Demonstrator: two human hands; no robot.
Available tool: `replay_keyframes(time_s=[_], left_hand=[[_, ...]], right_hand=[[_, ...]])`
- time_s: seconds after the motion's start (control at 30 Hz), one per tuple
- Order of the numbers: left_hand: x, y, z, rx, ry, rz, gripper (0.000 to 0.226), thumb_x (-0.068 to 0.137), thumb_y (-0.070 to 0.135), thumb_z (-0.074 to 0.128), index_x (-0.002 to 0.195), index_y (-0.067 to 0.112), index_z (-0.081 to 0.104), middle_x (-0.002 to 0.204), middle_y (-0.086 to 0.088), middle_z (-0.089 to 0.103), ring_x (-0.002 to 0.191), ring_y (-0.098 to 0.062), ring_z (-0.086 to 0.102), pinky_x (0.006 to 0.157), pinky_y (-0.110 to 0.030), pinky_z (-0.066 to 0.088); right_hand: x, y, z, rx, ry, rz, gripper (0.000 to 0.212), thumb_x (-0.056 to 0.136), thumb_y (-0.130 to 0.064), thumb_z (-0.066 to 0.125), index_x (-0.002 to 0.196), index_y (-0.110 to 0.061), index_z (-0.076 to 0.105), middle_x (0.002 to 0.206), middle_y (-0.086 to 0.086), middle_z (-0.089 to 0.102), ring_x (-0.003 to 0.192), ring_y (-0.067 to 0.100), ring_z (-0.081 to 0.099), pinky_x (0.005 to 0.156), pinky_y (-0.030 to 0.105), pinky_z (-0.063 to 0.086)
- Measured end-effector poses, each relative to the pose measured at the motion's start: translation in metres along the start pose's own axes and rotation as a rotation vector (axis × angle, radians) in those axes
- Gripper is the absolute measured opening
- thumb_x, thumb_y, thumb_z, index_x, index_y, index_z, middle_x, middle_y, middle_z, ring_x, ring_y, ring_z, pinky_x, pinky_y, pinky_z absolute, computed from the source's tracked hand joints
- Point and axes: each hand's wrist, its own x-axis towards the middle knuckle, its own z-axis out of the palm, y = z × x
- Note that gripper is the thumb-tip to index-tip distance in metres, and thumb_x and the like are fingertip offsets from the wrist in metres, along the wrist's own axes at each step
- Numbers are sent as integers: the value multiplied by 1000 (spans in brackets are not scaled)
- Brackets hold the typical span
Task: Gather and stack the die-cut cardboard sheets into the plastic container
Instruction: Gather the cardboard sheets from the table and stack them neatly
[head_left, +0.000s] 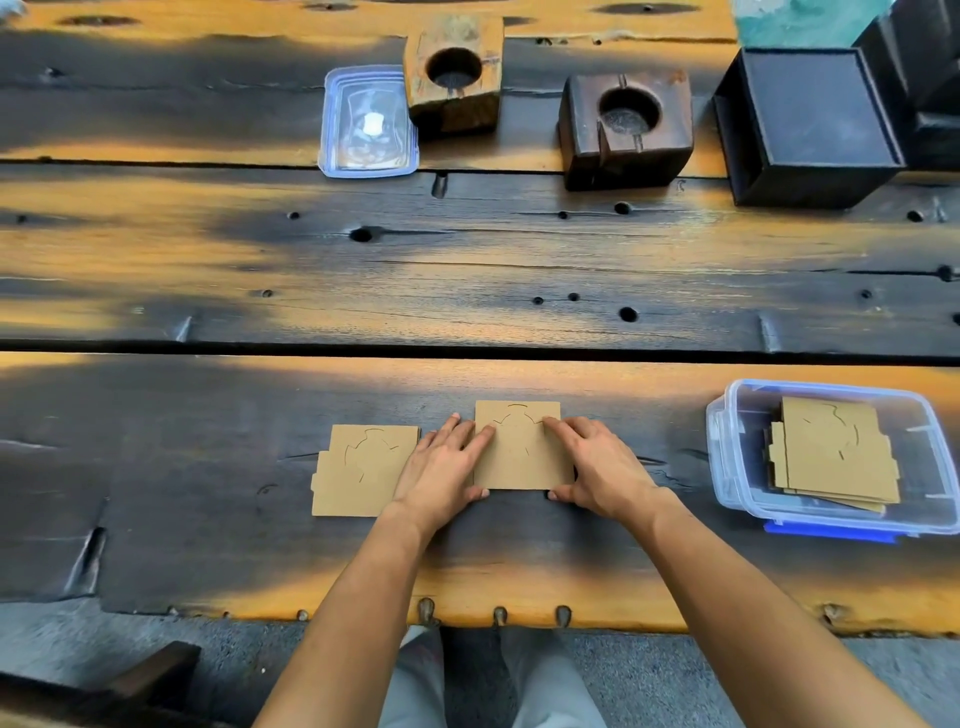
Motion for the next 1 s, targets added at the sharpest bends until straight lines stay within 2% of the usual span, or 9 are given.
replay_keyframes(time_s=[0.37,1.0], left_hand=[[-33,-43,-11,5,52,-34,88,87,46,70,156,27,19,163,-5,25,155,-23,12,122,-39,21],[-87,-145,-16,9,18,-36,86,89,50,68,156,26,21,162,-5,25,154,-25,13,122,-40,22]], right_hand=[[5,-54,-6,0,48,-56,104,74,-49,83,156,-21,24,149,8,41,136,28,39,113,37,37],[30,-161,16,13,26,-81,101,75,-49,81,155,-23,25,152,7,38,138,28,38,115,39,36]])
